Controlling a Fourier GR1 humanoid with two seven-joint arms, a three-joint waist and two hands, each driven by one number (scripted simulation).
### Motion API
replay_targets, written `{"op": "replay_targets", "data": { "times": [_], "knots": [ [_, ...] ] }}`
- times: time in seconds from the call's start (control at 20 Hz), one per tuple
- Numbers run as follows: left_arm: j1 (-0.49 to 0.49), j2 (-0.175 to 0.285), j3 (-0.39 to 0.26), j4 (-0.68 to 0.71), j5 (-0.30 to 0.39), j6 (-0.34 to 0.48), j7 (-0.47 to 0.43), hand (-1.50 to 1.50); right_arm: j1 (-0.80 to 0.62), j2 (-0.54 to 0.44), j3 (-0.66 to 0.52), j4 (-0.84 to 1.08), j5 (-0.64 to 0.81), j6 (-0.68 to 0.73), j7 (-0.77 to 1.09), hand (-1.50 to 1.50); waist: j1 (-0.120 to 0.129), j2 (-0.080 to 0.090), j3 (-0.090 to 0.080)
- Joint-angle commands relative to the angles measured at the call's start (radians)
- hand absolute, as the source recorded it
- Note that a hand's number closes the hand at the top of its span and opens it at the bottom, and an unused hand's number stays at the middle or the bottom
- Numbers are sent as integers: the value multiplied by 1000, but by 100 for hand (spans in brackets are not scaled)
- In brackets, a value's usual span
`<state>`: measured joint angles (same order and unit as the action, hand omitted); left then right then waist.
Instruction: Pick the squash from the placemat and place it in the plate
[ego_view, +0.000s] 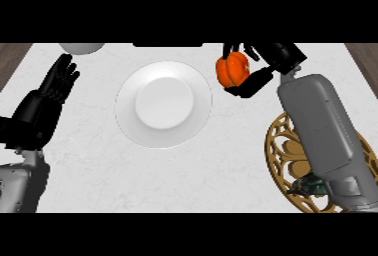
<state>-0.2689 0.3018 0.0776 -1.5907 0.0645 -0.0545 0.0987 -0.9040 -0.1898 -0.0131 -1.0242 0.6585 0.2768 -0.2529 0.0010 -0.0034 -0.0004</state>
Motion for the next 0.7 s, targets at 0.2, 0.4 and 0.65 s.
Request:
{"op": "replay_targets", "data": {
  "times": [0.2, 0.4, 0.65],
  "knots": [
    [3, -41, -40, -39, -23, 2, 8, 0, -146, 185, 59, 106, -11, -42, 175, 150, 21, 5, 0],
    [-17, -28, -9, -10, -18, -7, 17, 0, -191, 188, 121, 219, -63, -136, 187, 150, 22, 7, 0],
    [-116, -29, -23, 26, -23, -13, 51, 0, -243, 189, 308, 391, -135, -322, 204, 150, 52, 17, 0]
  ]
}}
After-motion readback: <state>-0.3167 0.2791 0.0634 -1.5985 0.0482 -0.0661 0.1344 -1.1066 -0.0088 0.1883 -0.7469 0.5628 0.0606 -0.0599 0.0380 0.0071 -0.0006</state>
